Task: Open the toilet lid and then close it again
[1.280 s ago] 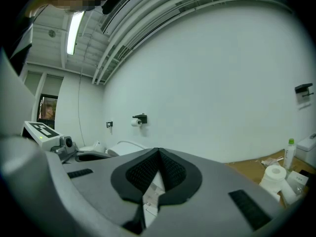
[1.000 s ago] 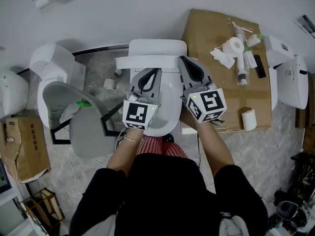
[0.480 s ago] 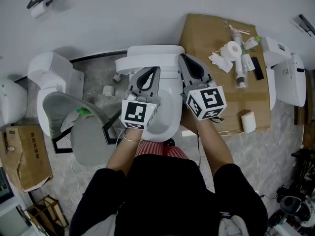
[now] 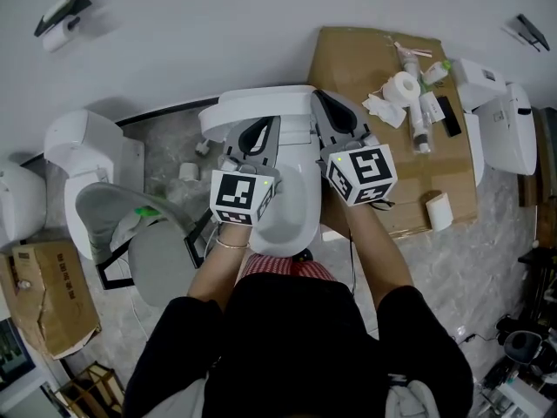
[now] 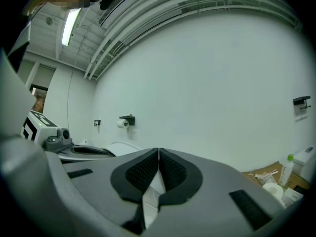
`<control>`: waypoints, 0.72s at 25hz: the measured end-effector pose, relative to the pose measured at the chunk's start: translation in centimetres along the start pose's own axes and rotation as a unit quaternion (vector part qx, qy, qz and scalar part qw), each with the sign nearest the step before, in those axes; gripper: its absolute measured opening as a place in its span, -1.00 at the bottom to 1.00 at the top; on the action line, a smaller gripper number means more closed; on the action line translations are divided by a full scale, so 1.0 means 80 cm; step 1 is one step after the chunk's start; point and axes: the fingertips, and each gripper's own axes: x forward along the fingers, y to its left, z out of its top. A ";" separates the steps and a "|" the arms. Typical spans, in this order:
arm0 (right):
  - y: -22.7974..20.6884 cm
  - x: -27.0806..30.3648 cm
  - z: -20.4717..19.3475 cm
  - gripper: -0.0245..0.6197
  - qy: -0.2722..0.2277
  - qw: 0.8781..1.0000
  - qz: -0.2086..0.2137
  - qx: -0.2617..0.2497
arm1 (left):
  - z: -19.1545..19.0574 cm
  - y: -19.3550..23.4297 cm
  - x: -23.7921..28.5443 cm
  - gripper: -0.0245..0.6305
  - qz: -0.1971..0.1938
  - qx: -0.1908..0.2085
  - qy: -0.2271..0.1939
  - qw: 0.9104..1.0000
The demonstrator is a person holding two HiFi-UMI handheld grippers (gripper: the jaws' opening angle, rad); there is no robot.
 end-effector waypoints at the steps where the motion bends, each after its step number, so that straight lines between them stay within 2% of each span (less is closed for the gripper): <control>1: -0.001 0.002 0.001 -0.86 0.004 1.000 -0.003 -0.007 | 0.000 0.001 0.002 -0.92 -0.002 -0.003 0.002 1.000; 4: -0.001 0.001 0.003 -0.86 0.016 0.999 -0.015 -0.029 | -0.002 0.002 0.007 -0.92 -0.012 -0.013 0.011 1.000; 10: -0.005 -0.027 0.016 -0.86 -0.007 0.999 -0.034 -0.007 | 0.000 -0.001 0.012 -0.92 -0.027 -0.018 0.012 0.999; 18: 0.015 -0.043 -0.020 -0.86 0.028 0.999 -0.041 0.019 | 0.003 0.000 0.016 -0.92 -0.042 -0.024 0.012 0.999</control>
